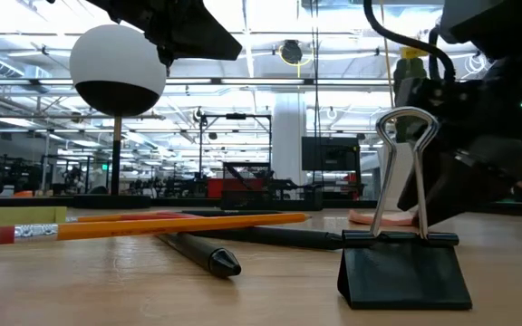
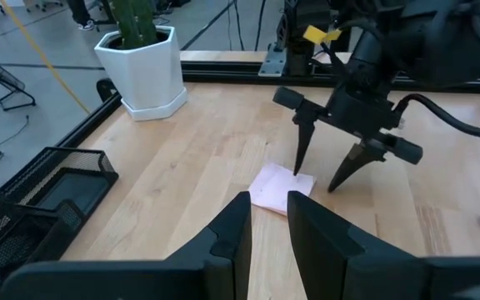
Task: Pick and place office supplies into organizer
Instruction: Put the sticky note into the desk organizer
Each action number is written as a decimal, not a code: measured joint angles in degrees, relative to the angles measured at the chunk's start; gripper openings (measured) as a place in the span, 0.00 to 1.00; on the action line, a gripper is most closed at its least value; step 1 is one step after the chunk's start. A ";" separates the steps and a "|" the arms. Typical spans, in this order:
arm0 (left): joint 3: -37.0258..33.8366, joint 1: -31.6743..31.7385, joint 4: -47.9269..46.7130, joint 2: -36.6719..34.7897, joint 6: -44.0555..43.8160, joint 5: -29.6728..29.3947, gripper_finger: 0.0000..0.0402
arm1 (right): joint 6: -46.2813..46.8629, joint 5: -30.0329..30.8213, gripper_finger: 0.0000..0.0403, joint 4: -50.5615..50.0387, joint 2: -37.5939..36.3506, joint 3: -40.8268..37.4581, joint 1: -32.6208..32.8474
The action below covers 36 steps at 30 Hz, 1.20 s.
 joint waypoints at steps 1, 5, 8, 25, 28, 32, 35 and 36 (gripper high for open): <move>0.00 0.00 0.02 0.00 -0.02 0.00 0.22 | 0.01 -0.14 0.56 0.10 0.02 -0.48 -0.29; 0.00 0.00 0.01 0.00 -0.09 0.00 0.22 | -0.56 -0.77 0.53 0.33 0.11 -2.20 -1.44; 0.00 0.00 0.02 0.00 -0.09 0.00 0.22 | -2.05 -1.57 0.51 1.99 0.11 -3.64 -2.26; 0.00 0.00 0.04 0.00 -0.33 0.02 0.22 | 0.90 -9.82 0.20 13.37 0.00 -11.28 -8.26; 0.00 0.00 0.09 0.00 -0.35 0.01 0.22 | 1.07 -9.99 0.08 13.96 0.08 -11.32 -8.45; 0.00 0.00 0.17 0.00 -0.30 0.02 0.22 | 0.43 -9.38 0.02 15.63 0.22 -11.61 -8.55; 0.00 0.00 0.21 0.00 -0.30 0.01 0.22 | -1.35 -9.41 0.01 18.95 0.44 -11.81 -8.59; 0.00 0.00 0.20 0.00 -0.28 0.02 0.22 | -2.15 -9.45 0.00 20.37 0.48 -11.81 -8.59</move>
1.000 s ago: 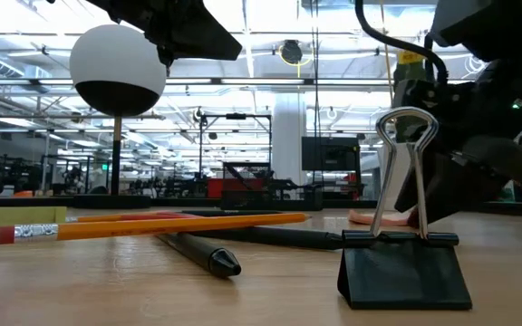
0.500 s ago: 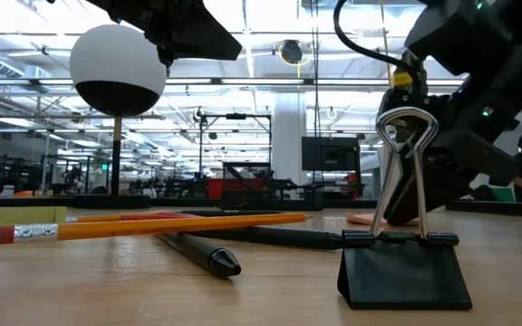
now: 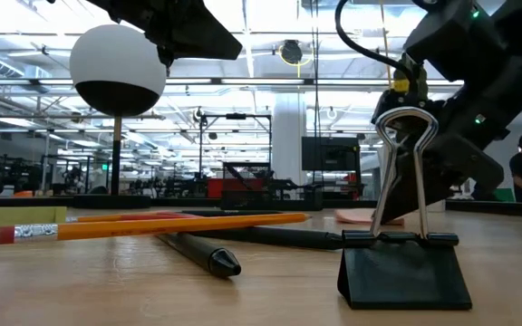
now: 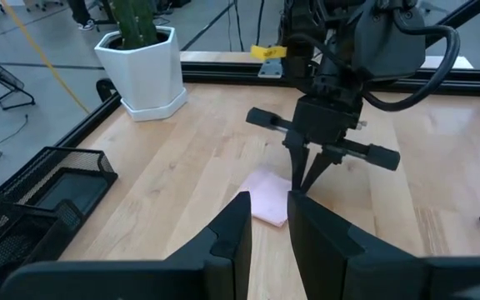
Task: Pick and place office supplies into organizer
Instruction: Put the sticky note into the desk organizer
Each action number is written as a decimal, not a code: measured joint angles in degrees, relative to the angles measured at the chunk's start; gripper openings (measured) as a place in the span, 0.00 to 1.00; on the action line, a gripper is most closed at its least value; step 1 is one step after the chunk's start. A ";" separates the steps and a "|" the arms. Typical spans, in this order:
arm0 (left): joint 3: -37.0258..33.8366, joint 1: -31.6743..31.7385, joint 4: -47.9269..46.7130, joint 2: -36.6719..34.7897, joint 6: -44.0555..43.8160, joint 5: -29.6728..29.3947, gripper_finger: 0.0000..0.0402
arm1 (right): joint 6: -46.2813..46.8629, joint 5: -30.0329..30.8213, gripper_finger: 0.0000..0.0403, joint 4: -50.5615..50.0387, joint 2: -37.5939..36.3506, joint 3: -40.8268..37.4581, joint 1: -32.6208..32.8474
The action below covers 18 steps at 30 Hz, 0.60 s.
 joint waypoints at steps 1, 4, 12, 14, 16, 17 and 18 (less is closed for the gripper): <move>0.00 0.00 0.02 0.00 0.02 0.00 0.22 | -0.47 -0.02 0.00 1.33 0.00 0.02 0.02; 0.00 0.00 -0.01 0.00 0.90 -0.02 0.22 | -1.65 -0.49 0.00 4.10 -0.04 0.07 0.20; 0.00 3.87 -0.09 0.00 -3.88 2.78 0.22 | -4.80 -1.34 0.00 9.93 -0.11 0.09 0.35; 0.00 5.66 0.02 0.00 -5.34 8.97 0.22 | -6.06 -1.79 0.01 11.98 -0.09 0.04 0.48; 0.00 7.30 -0.08 0.00 -5.58 14.67 0.22 | -6.29 -3.29 0.02 14.25 -0.04 0.05 0.48; 0.00 7.95 -0.11 0.12 -5.79 16.76 0.22 | -6.25 -4.39 0.03 14.74 -0.39 0.07 0.51; 0.01 8.53 0.04 0.50 -5.82 18.16 0.22 | -6.25 -5.59 0.05 14.73 -0.92 0.04 0.57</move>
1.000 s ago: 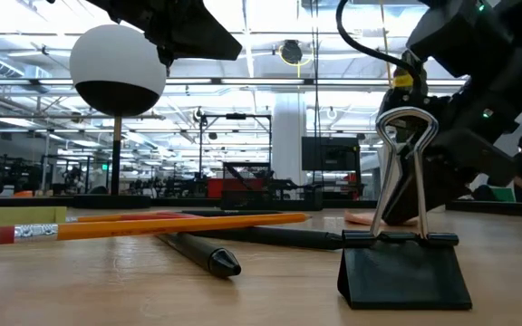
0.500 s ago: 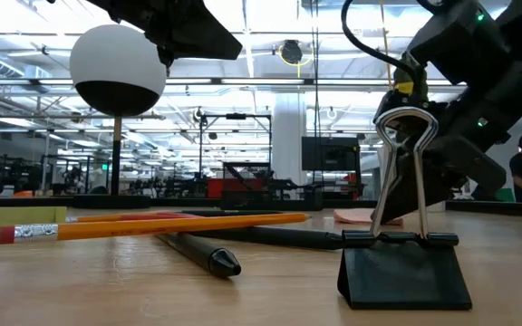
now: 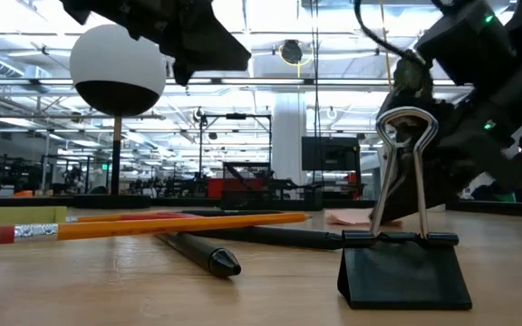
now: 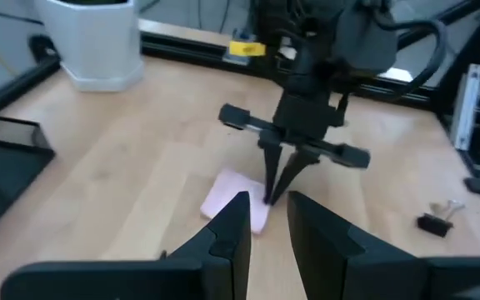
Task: Pick and place office supplies into organizer
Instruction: Put the sticky note into the desk organizer
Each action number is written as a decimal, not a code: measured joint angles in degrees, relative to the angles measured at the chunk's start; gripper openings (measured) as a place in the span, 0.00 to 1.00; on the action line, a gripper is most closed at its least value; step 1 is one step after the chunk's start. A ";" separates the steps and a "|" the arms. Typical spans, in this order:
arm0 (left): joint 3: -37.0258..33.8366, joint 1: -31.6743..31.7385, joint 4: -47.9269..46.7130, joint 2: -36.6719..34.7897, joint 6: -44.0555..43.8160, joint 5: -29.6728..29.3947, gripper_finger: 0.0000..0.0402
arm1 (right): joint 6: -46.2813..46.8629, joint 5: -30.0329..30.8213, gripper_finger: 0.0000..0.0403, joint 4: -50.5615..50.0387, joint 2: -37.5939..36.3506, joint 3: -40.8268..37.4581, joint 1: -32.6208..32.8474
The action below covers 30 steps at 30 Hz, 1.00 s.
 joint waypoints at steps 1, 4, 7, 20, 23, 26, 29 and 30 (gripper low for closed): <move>0.03 0.40 0.05 0.29 0.12 0.90 0.22 | 0.02 -0.74 0.06 -0.09 -0.58 -0.04 0.02; 0.03 0.72 0.25 0.72 0.76 0.99 0.22 | 0.56 -0.76 0.11 -0.65 -2.97 -0.12 0.33; 0.12 1.00 1.69 2.73 2.27 0.27 0.22 | 0.57 -0.41 0.16 0.17 -6.49 -0.09 1.10; 2.10 3.23 5.12 14.31 3.42 4.35 0.22 | 14.49 7.41 0.31 -15.85 -18.59 0.07 0.98; 4.15 3.45 4.95 17.26 3.16 5.47 0.22 | 19.89 7.21 0.32 -20.22 -19.14 0.07 0.25; 6.78 3.49 4.79 20.02 3.85 5.62 0.22 | 23.56 7.18 0.32 -22.60 -19.14 0.11 -0.68; 9.46 3.49 3.74 23.04 5.11 6.65 0.22 | 26.40 7.02 0.31 -24.39 -19.12 0.11 -1.68; 10.77 3.49 3.68 24.27 5.77 7.00 0.22 | 26.91 6.96 0.30 -24.98 -19.12 0.13 -1.89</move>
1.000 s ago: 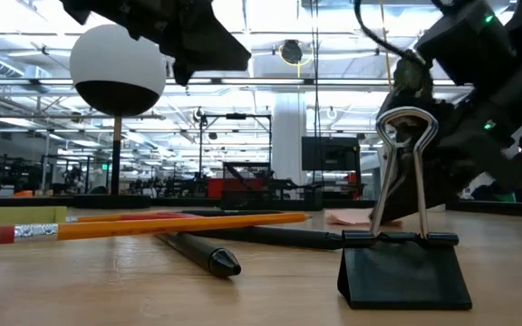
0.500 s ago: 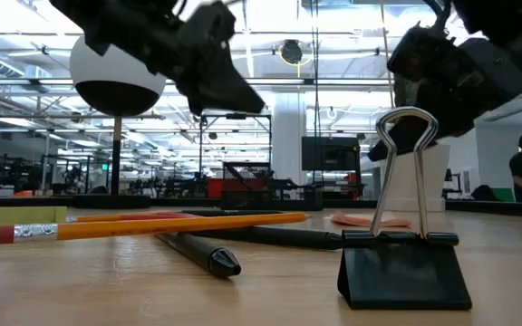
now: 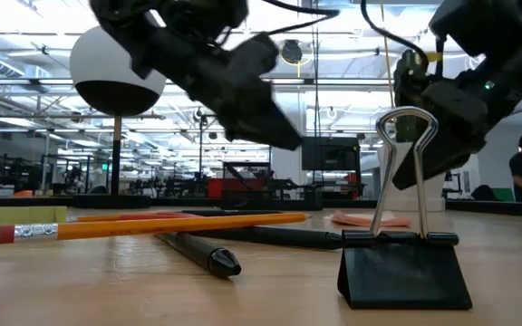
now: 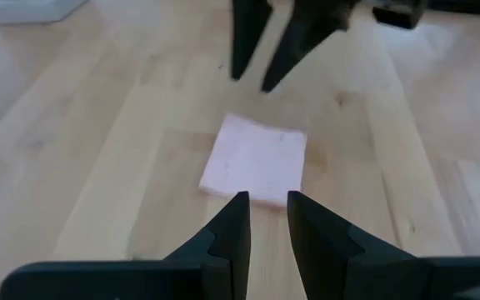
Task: Pick and place office supplies into organizer
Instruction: Put the sticky note into the desk organizer
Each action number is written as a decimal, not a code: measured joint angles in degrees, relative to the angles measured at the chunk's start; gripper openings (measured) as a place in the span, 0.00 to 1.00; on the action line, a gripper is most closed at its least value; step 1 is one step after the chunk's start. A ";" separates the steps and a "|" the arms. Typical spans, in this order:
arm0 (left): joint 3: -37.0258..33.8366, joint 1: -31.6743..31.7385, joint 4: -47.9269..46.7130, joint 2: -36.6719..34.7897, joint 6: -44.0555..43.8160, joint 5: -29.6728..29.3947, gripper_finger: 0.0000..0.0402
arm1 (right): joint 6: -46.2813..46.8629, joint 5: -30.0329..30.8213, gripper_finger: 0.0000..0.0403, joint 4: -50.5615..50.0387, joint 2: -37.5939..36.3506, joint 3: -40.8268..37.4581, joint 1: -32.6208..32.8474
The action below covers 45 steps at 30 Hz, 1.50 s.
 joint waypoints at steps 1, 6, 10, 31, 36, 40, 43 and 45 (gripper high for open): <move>1.13 0.00 -1.19 0.94 0.84 0.15 0.21 | 0.12 -0.09 0.30 -0.59 0.00 -0.02 -0.21; 6.82 0.40 -8.32 5.31 3.72 0.34 0.08 | 0.42 -2.48 0.27 -0.66 -0.11 -0.02 -0.91; 10.48 1.26 -9.82 7.74 3.47 0.35 0.02 | 2.53 -3.60 0.27 -0.97 -0.14 -0.53 -1.49; 13.18 1.68 -12.20 11.89 3.68 7.52 0.01 | 9.07 -16.11 0.31 12.67 -0.13 -7.48 -12.69; 13.17 1.44 -12.22 11.89 3.65 7.50 0.01 | 8.70 -16.70 0.32 12.53 0.13 -7.48 -14.43; 13.17 1.42 -12.31 11.89 3.61 7.54 0.01 | 9.10 -18.57 0.32 12.81 1.75 -7.49 -15.35; 13.17 1.40 -12.26 11.89 3.65 8.37 0.01 | 9.12 -19.56 0.32 15.47 3.61 -7.48 -15.62; 13.17 1.40 -12.24 11.89 3.62 8.35 0.01 | 9.11 -20.49 0.32 17.25 4.66 -7.48 -15.74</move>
